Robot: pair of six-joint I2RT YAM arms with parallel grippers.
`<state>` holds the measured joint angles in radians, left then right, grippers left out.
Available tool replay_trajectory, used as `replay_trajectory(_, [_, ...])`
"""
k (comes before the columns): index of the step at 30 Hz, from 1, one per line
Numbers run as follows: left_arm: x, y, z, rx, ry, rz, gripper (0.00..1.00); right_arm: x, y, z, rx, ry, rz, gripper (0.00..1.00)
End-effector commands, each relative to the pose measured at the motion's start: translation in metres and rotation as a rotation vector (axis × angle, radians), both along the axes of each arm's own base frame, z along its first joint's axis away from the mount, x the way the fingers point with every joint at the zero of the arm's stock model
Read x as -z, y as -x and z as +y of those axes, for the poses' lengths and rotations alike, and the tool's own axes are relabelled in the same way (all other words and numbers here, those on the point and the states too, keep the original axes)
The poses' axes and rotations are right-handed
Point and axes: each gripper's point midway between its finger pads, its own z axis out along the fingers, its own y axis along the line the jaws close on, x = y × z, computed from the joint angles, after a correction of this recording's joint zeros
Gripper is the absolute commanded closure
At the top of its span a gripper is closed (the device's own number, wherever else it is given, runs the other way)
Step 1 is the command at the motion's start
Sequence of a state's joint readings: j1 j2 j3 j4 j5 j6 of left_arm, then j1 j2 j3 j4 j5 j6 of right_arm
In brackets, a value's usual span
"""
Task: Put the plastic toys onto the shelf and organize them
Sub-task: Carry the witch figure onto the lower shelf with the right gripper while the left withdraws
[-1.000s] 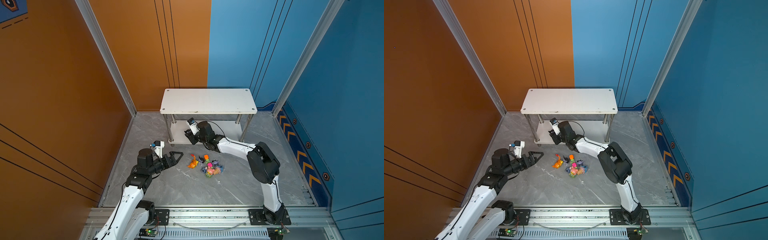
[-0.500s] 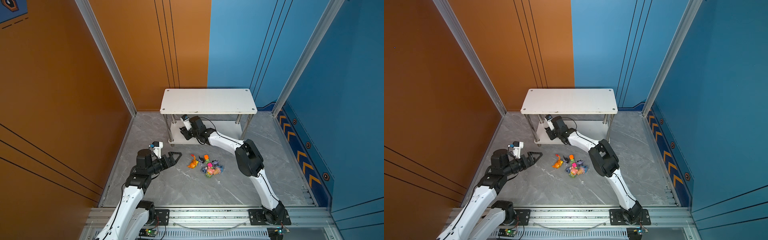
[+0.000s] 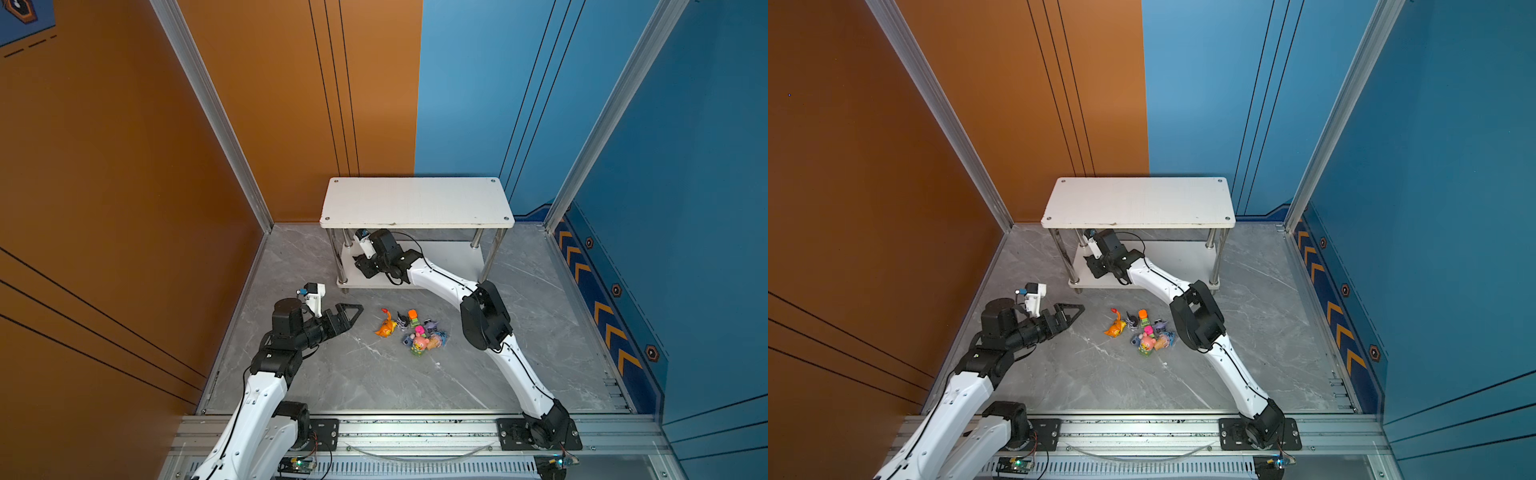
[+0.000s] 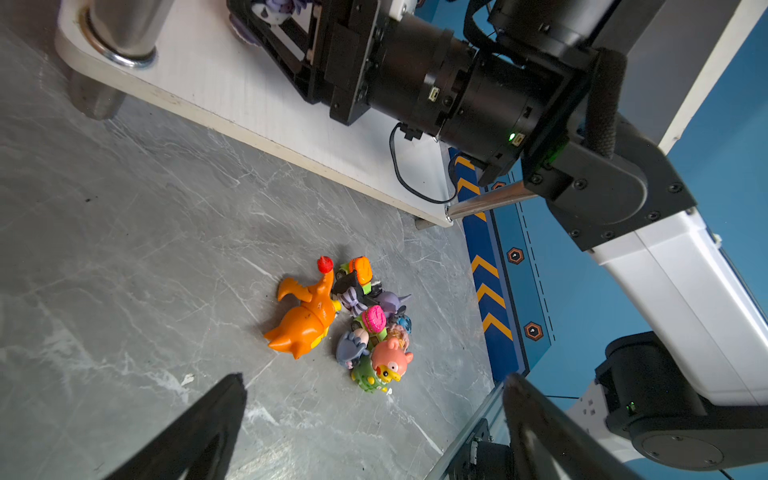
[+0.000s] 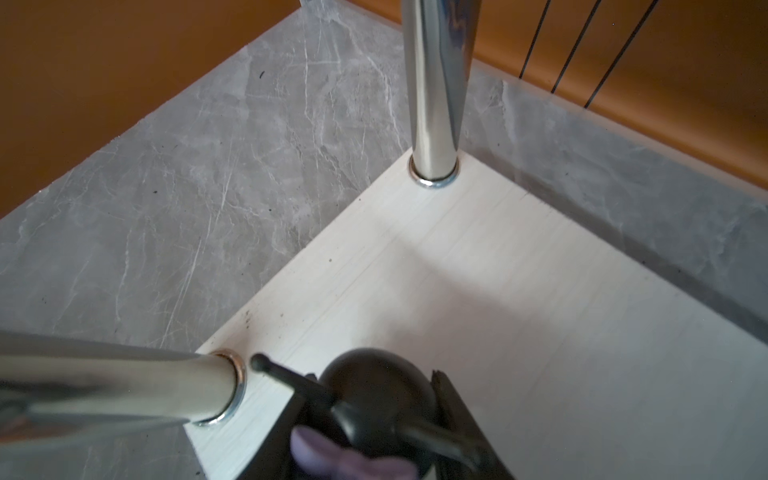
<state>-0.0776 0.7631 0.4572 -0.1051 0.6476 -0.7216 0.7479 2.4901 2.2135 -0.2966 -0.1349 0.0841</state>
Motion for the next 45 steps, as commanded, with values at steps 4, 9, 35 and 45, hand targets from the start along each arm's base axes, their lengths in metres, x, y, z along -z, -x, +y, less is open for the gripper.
replay_trajectory(4, [0.004, 0.003, 0.000, 0.019, -0.007, -0.007, 0.02, 0.003, 0.004, 0.003, -0.004, -0.016, 0.049, 0.71])
replay_trajectory(9, [0.005, 0.003, 0.001, 0.017, -0.006, -0.005, 0.02, 0.004, 0.003, 0.002, -0.003, -0.017, 0.050, 0.71])
replay_trajectory(35, [0.005, 0.001, 0.002, 0.014, 0.002, -0.005, 0.02, 0.003, 0.001, -0.010, 0.030, -0.050, 0.061, 0.30])
replay_trajectory(45, [0.003, 0.001, 0.002, 0.014, 0.005, -0.008, 0.02, -0.002, 0.014, -0.022, 0.010, -0.031, 0.043, 0.23])
